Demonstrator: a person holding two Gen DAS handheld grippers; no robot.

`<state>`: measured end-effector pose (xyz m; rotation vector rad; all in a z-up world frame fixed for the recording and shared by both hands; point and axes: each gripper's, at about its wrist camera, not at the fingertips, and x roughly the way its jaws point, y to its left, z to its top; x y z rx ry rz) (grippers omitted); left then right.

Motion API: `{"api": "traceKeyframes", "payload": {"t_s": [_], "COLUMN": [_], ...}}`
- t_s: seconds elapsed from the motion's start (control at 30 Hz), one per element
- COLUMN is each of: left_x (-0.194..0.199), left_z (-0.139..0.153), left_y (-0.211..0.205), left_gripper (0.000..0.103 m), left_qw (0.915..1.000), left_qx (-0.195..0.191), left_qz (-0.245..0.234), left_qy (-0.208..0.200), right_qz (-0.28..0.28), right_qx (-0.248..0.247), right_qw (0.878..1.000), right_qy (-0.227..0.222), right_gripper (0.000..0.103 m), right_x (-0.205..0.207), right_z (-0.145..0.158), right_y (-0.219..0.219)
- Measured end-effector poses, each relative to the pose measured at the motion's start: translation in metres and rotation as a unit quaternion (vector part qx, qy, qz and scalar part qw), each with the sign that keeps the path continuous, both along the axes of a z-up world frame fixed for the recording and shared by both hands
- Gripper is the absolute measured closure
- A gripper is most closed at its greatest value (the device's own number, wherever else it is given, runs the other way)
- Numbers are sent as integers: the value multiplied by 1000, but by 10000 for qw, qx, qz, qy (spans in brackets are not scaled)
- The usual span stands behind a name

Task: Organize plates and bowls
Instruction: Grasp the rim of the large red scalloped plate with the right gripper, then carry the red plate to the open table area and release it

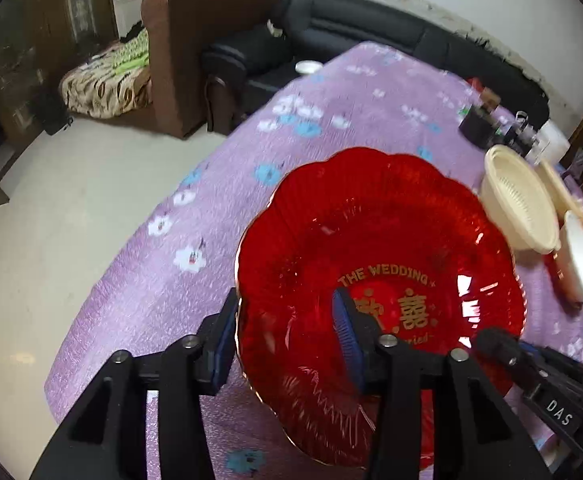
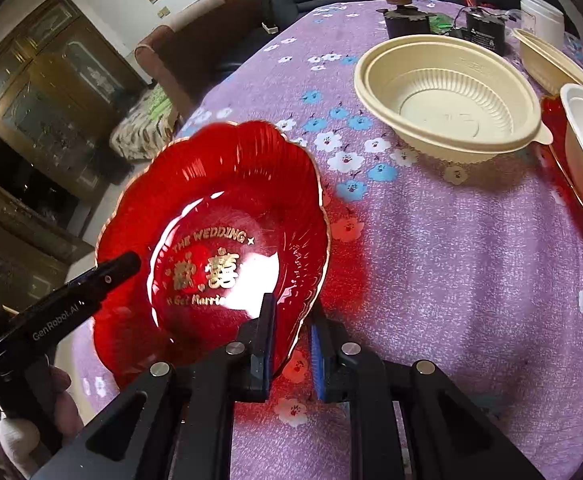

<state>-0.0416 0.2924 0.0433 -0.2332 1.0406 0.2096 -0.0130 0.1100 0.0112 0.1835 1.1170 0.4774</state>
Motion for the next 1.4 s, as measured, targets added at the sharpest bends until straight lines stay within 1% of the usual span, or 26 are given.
{"api": "traceKeyframes", "payload": {"t_s": [0.03,0.1,0.13,0.17,0.23,0.27,0.3,0.37,0.43,0.5,0.57,0.63,0.67,0.7,0.73,0.8,0.9,0.97,1.13,1.27,1.33,1.4], "left_x": [-1,-10,-16,-23,-43,-52,-62,-80,-91,-98,-103,-108,-108,-107,-105,-98,-91,-86,-68,-56,-52,-48], "left_z": [0,7,14,21,37,44,51,61,69,77,83,85,85,84,83,83,83,81,67,63,64,63], "left_y": [2,8,13,17,25,27,29,29,20,5,-12,-31,-40,-47,-56,-72,-89,-95,-93,-91,-91,-93], "left_gripper": [56,55,49,40,30,27,26,24,22,21,17,16,16,16,16,16,16,16,16,16,16,16], "left_qw": [10000,10000,9998,9995,9975,9960,9941,9910,9884,9867,9854,9835,9827,9830,9837,9837,9849,9858,9889,9895,9892,9890], "left_qx": [-49,-69,-72,-80,-82,-72,-102,-294,-556,-735,-848,-961,-966,-927,-901,-974,-899,-839,-750,-703,-728,-698], "left_qz": [-41,45,148,240,508,641,776,906,881,739,568,353,249,201,119,-142,-393,-488,-502,-476,-495,-548], "left_qy": [30,-14,-90,-176,-475,-613,-752,-941,-1108,-1252,-1361,-1489,-1559,-1574,-1554,-1506,-1428,-1371,-1183,-1170,-1176,-1185], "right_qz": [-14,-40,-48,-67,-96,-121,-142,-186,-278,-432,-582,-819,-944,-1089,-1208,-1473,-1854,-1973,-1961,-1777,-1659,-1598], "right_qx": [2,79,125,174,210,179,154,133,111,139,133,90,-12,-203,-352,-490,-391,-293,-213,111,186,165], "right_qw": [10000,9999,9999,9998,9992,9986,9977,9958,9939,9918,9899,9867,9843,9814,9789,9736,9651,9658,9705,9769,9777,9756], "right_qy": [7,47,30,-44,-311,-490,-645,-882,-1066,-1194,-1284,-1403,-1491,-1569,-1610,-1672,-1807,-1655,-1384,-1184,-1271,-1497], "right_gripper": [84,82,77,73,63,61,58,57,57,56,55,52,50,48,48,48,47,47,47,47,47,47], "right_x": [3,2,0,-3,-11,-18,-24,-37,-49,-62,-66,-77,-82,-86,-86,-85,-85,-74,-42,-14,0,17], "right_z": [0,3,5,8,16,21,26,33,40,45,50,54,53,52,50,47,49,45,32,27,34,49], "right_y": [5,3,1,-2,-9,-13,-17,-27,-40,-60,-79,-106,-118,-131,-140,-160,-187,-200,-209,-200,-193,-184]}}
